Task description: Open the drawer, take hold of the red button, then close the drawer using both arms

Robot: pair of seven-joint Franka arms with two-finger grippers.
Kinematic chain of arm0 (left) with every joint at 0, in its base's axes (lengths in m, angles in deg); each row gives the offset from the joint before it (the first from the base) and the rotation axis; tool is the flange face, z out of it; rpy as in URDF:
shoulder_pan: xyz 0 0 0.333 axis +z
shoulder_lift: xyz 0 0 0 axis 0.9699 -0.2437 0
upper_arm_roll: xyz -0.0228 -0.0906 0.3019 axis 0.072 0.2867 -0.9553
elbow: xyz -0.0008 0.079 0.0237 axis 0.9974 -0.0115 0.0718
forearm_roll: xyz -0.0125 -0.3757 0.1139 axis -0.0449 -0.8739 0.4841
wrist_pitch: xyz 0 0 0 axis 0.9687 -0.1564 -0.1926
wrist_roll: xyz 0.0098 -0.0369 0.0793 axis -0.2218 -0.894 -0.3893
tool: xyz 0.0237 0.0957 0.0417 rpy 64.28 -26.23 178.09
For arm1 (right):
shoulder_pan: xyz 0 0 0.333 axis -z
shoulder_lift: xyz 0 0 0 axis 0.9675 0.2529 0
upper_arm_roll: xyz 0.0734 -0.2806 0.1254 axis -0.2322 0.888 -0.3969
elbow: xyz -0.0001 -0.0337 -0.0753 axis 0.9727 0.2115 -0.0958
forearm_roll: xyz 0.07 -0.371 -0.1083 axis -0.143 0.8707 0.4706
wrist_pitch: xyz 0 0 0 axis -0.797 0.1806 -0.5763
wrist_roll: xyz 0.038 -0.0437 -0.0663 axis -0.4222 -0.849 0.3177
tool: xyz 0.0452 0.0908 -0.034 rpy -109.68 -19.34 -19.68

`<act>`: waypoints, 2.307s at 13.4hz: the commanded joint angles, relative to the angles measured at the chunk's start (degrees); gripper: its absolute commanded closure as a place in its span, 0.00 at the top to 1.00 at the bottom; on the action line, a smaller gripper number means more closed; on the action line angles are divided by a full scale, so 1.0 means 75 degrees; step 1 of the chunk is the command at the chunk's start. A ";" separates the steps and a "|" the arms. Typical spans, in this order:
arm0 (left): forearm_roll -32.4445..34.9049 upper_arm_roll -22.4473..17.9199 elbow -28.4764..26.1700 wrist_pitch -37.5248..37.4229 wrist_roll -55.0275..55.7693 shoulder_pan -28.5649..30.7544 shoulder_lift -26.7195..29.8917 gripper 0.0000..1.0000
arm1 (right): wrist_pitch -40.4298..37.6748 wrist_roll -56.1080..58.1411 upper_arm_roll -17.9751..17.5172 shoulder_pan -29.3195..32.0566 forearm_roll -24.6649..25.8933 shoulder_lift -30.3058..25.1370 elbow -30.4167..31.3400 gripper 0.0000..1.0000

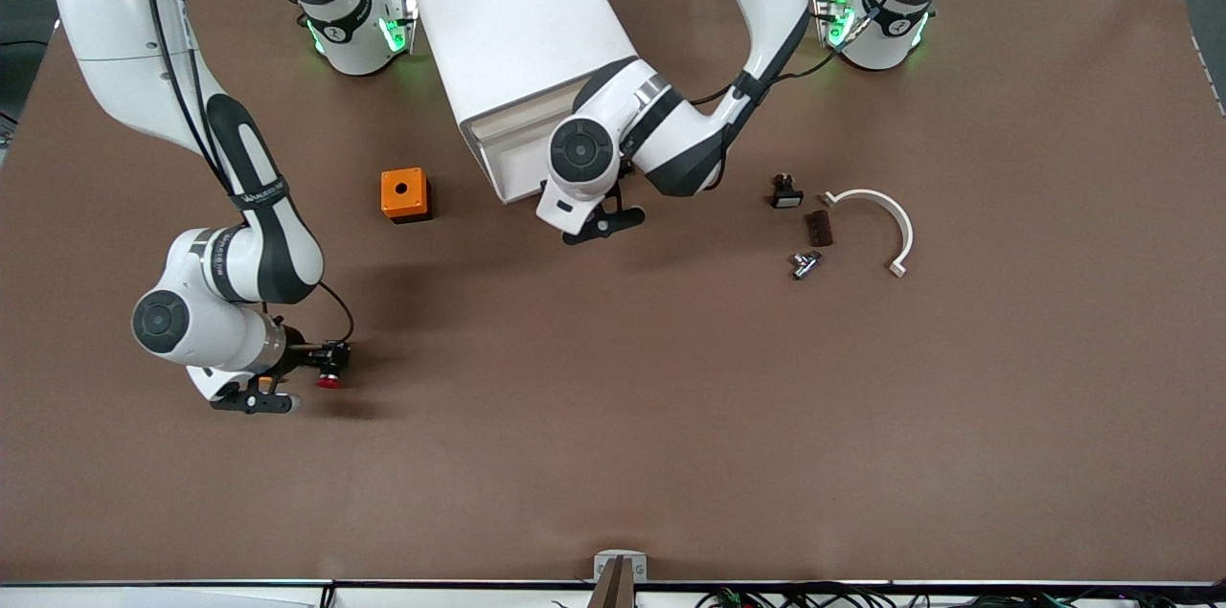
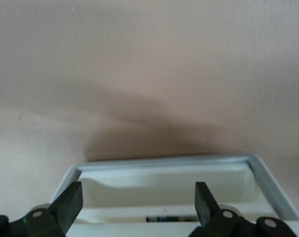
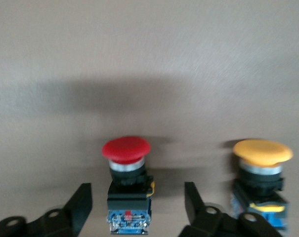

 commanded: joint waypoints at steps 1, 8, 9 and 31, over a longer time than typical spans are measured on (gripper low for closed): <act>-0.0111 0.0363 -0.0084 -0.0139 0.0327 -0.0003 0.0088 1.00 | -0.0370 -0.0011 -0.0132 0.0187 -0.0058 -0.0752 -0.0041 1.00; -0.0123 0.0810 -0.0072 -0.0337 0.1032 0.0067 0.0088 1.00 | -0.1635 0.0923 -0.0120 0.0421 0.0047 -0.2615 0.0029 1.00; -0.0088 0.0763 -0.0049 -0.0373 0.1021 0.0172 0.0111 1.00 | -0.2090 0.0984 -0.0109 0.0456 0.0059 -0.2873 -0.0006 1.00; 0.2608 0.0599 -0.0060 -0.2622 -0.2774 0.5703 0.4153 1.00 | -0.5728 -0.0328 -0.0109 0.0574 0.0352 -0.5172 -0.0733 1.00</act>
